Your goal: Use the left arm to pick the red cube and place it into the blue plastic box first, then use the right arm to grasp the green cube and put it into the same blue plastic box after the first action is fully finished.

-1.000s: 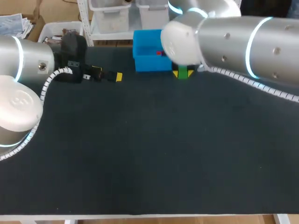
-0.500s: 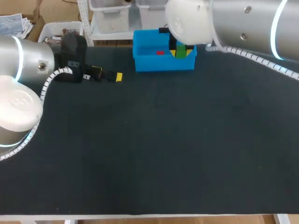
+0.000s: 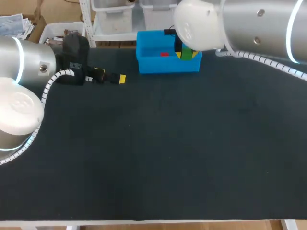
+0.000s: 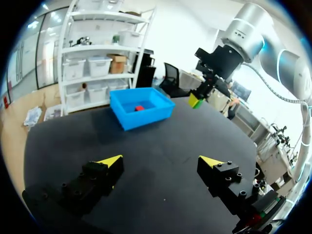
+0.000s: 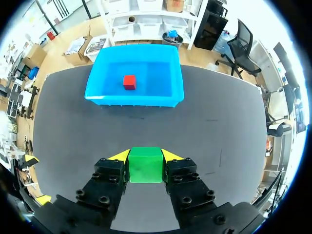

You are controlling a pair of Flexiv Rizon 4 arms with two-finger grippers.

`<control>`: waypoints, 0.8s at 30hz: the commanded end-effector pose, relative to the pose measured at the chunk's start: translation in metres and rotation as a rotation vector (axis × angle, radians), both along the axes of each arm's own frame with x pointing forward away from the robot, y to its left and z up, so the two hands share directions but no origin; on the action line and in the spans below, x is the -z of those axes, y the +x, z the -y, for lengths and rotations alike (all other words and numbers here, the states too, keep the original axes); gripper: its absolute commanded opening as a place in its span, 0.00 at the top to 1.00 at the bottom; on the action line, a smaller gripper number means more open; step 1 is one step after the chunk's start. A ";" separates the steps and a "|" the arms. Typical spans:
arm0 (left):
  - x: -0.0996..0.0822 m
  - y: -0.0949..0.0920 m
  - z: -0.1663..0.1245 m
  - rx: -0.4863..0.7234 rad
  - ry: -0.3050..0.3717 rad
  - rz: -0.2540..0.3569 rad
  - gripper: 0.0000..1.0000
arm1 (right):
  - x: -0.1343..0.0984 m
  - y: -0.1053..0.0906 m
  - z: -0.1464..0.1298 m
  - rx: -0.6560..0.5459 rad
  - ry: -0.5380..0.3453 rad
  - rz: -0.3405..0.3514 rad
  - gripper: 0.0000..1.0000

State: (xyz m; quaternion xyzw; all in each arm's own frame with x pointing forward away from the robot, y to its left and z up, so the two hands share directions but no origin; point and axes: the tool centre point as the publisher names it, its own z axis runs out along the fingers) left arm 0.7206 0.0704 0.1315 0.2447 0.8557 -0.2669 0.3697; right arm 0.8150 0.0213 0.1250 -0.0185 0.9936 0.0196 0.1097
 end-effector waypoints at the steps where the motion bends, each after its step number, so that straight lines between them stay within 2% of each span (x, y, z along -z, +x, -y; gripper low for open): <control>1: 0.002 0.000 -0.002 0.006 -0.010 0.006 0.00 | 0.000 -0.003 0.001 0.002 0.001 0.008 1.00; 5: 0.002 0.000 -0.002 0.006 -0.010 0.006 0.00 | 0.000 -0.003 0.001 0.002 0.001 0.008 1.00; 12: 0.002 0.000 -0.002 0.006 -0.010 0.006 0.00 | -0.004 0.041 -0.009 0.006 -0.021 0.111 1.00; 24: 0.002 0.000 -0.002 0.006 -0.010 0.006 0.00 | 0.016 0.094 -0.011 0.048 0.004 0.140 1.00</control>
